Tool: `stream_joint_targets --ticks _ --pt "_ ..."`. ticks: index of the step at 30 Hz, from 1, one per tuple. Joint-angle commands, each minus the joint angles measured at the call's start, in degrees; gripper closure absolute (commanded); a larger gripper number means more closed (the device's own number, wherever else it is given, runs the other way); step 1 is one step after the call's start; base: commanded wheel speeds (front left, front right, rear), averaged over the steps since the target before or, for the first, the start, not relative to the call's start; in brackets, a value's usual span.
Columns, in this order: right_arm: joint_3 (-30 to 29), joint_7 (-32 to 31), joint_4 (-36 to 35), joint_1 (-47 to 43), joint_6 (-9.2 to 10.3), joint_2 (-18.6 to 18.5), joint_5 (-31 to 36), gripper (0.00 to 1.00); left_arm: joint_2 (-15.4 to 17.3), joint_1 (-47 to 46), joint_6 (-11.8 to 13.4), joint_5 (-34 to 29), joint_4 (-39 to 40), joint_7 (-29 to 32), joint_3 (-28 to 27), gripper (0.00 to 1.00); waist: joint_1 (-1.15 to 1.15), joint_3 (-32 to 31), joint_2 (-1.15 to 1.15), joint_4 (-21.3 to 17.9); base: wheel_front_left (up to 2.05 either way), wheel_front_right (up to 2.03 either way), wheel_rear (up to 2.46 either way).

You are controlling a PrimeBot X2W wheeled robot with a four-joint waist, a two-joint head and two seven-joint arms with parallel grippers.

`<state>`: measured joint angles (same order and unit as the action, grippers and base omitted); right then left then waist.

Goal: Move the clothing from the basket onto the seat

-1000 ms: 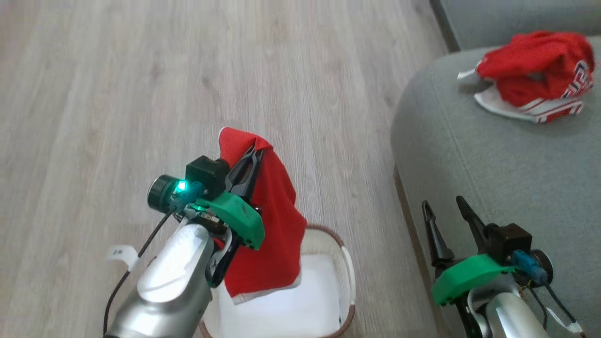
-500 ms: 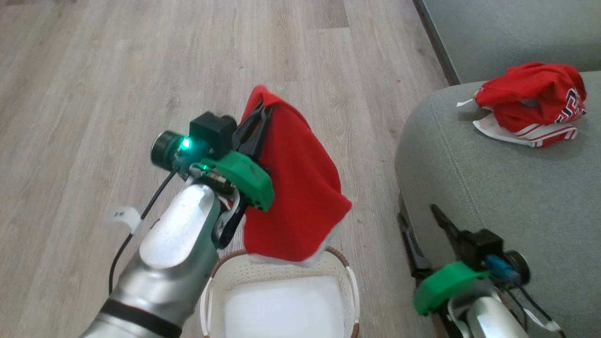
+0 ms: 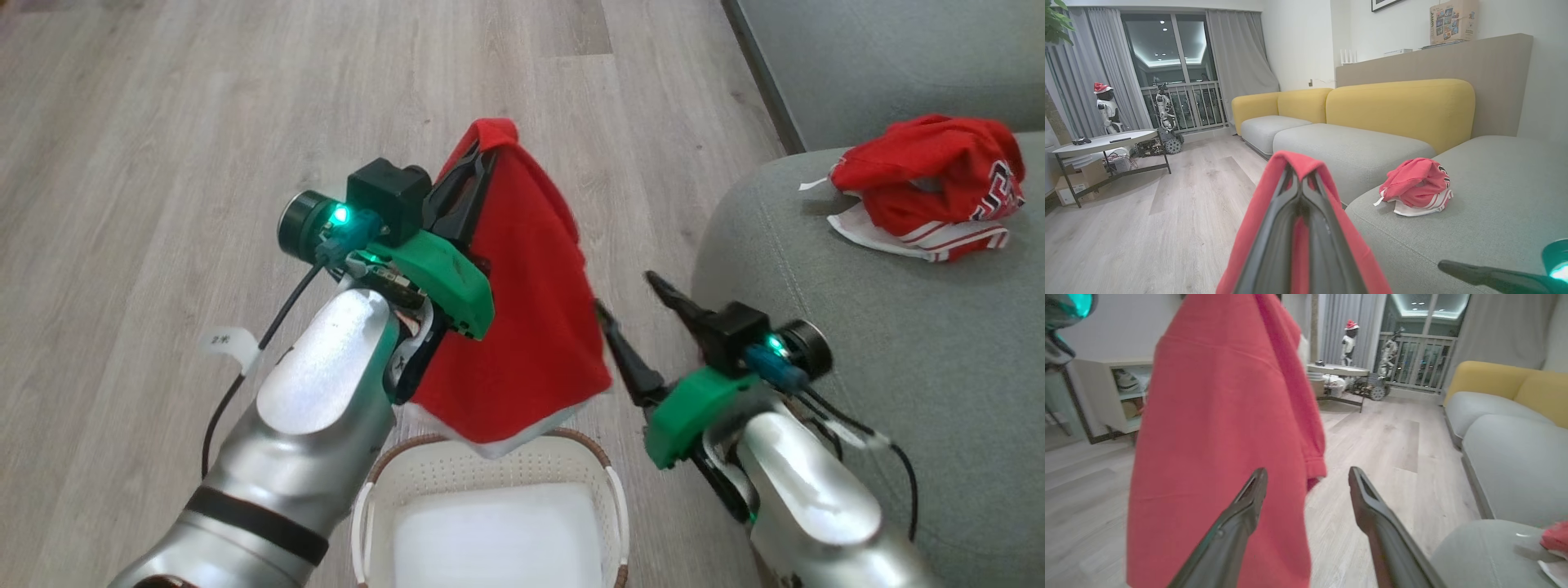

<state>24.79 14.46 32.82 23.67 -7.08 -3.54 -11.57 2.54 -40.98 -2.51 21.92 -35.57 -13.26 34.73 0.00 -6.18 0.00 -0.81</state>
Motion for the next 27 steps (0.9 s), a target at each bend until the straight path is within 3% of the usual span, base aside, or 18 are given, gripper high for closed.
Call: stream_joint_targets --ticks 1,8,15,27 --pt "2.59 0.54 0.11 4.16 -0.41 -0.33 -2.0 0.0 0.76 -4.42 -0.07 0.35 1.82 -0.78 -1.48 1.0 0.0 0.04 0.0 0.4 0.0 0.0 0.0" --pt "11.01 0.54 6.16 9.66 -0.41 -2.23 -10.77 0.0 0.49 -4.45 -0.02 1.1 2.58 -1.28 0.05 1.0 0.0 -0.01 0.0 1.7 0.0 0.0 0.0" --pt "23.32 0.54 10.25 15.21 -0.41 -4.03 -20.95 0.0 0.37 -4.29 0.34 2.39 3.91 -1.54 2.03 1.0 0.0 0.21 0.0 2.75 0.0 0.0 0.0" --pt "34.73 0.54 14.72 22.46 -0.41 -2.85 -28.97 0.0 0.34 -5.14 1.73 5.3 5.91 -1.7 5.61 1.0 0.0 1.04 0.0 4.38 0.0 0.0 0.0"
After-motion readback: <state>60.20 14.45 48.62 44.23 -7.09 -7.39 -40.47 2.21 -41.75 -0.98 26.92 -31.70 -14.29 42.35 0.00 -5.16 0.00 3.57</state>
